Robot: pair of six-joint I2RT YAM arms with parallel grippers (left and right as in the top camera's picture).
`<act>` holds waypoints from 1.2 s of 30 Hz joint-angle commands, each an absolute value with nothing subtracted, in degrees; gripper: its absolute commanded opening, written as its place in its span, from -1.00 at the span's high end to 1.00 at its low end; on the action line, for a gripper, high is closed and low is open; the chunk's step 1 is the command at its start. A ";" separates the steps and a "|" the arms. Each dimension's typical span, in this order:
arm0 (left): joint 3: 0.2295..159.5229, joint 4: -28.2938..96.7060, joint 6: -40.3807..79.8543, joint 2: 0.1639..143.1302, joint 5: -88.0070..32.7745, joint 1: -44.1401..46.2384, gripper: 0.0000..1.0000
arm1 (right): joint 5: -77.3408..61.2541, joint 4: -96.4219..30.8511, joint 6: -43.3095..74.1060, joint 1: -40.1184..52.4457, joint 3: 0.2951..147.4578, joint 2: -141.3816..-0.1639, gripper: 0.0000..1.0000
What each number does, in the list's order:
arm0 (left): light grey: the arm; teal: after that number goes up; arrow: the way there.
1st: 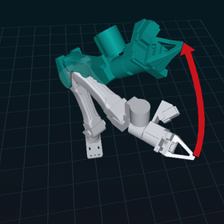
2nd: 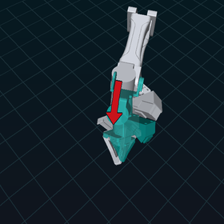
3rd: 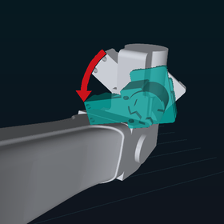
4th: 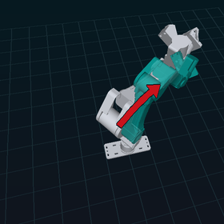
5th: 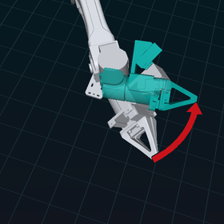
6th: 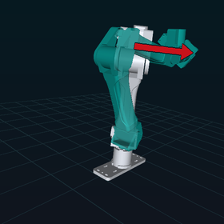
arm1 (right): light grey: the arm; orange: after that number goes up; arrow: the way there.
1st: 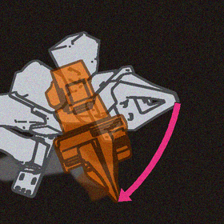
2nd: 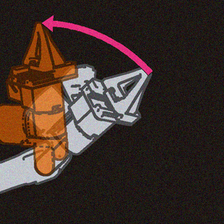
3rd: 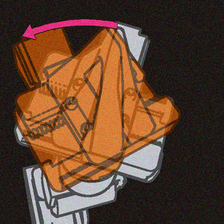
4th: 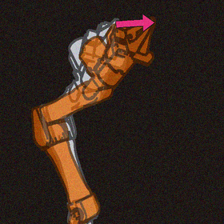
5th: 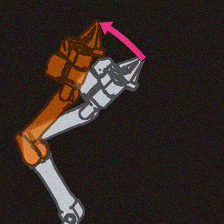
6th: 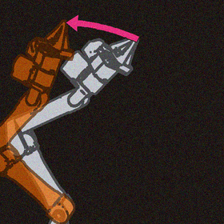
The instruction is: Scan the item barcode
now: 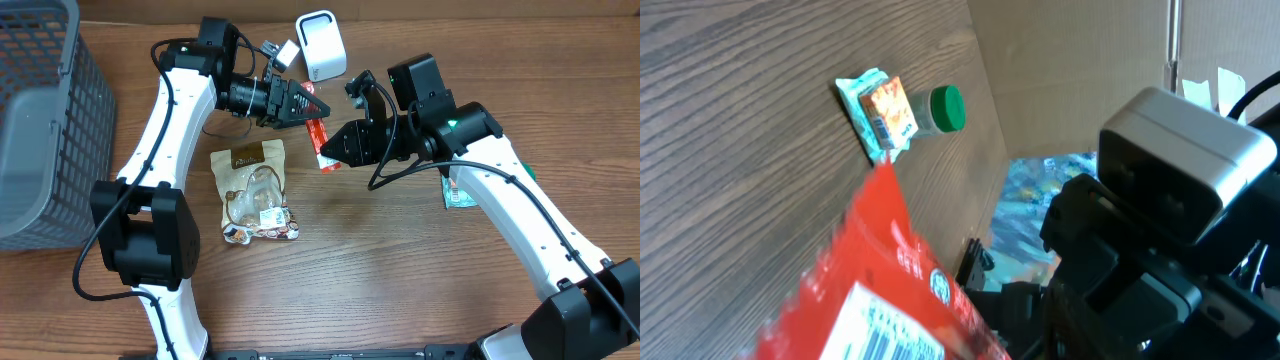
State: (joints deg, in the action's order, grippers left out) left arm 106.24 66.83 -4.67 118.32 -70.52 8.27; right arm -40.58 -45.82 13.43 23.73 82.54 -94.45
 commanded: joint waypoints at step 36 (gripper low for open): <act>107.02 58.19 11.86 116.57 -84.84 6.66 0.92 | -50.41 -47.24 1.48 16.88 83.53 -93.60 0.07</act>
State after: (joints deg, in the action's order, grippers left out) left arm 106.24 58.61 10.85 118.32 -75.88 7.27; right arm -44.62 -46.94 7.14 18.04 82.54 -94.45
